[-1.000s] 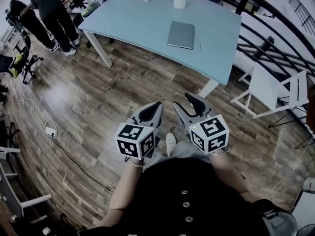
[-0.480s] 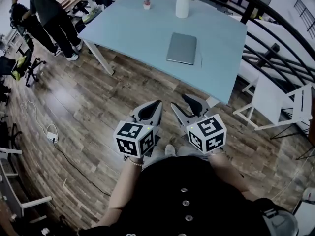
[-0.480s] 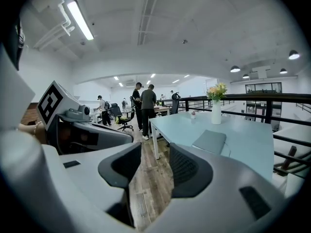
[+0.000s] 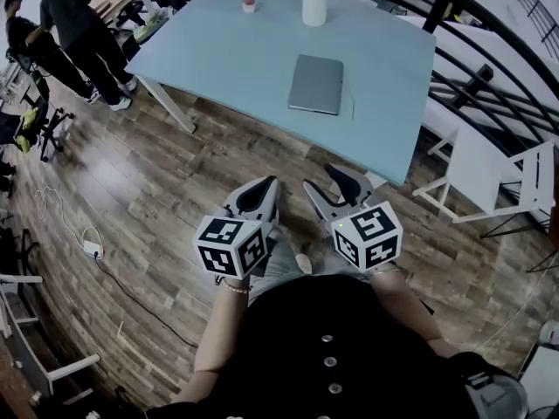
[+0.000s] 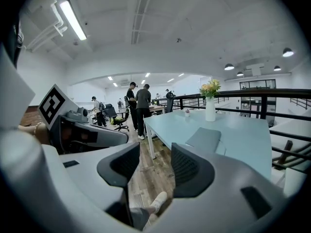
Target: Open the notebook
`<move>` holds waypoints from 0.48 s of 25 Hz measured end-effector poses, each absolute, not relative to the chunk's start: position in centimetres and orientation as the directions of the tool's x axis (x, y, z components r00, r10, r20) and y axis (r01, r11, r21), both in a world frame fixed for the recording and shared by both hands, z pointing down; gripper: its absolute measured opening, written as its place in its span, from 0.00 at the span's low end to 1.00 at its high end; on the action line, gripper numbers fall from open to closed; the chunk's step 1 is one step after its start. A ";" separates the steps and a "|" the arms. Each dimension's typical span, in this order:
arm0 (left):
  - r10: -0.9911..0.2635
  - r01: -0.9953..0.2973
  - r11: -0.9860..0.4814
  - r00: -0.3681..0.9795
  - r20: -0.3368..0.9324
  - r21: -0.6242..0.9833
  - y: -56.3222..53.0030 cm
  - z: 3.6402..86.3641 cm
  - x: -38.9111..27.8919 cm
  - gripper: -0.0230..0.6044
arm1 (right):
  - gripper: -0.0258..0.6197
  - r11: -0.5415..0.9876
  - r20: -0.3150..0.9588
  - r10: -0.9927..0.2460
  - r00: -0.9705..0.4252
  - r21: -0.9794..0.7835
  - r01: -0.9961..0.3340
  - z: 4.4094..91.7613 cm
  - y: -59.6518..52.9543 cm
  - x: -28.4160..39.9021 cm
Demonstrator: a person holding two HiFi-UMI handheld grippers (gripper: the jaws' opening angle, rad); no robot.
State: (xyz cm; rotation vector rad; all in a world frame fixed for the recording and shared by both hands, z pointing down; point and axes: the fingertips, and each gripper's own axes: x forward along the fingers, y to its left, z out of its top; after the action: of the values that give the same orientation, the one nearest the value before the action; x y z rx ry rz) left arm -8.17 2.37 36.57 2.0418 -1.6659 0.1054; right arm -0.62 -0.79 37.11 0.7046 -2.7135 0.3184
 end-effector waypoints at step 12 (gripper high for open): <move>-0.888 -0.917 -0.153 0.291 0.357 0.368 -3.6 37.6 -11.6 0.07 | 0.34 0.806 0.397 -0.494 -0.774 -0.123 -0.578 38.4 -5.9 -1.8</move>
State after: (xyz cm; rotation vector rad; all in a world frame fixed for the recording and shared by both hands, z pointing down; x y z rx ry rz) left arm -11.60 -3.56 37.55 2.0508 -1.6071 0.0758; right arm -1.85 -5.90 38.43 0.8127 -2.6455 0.3401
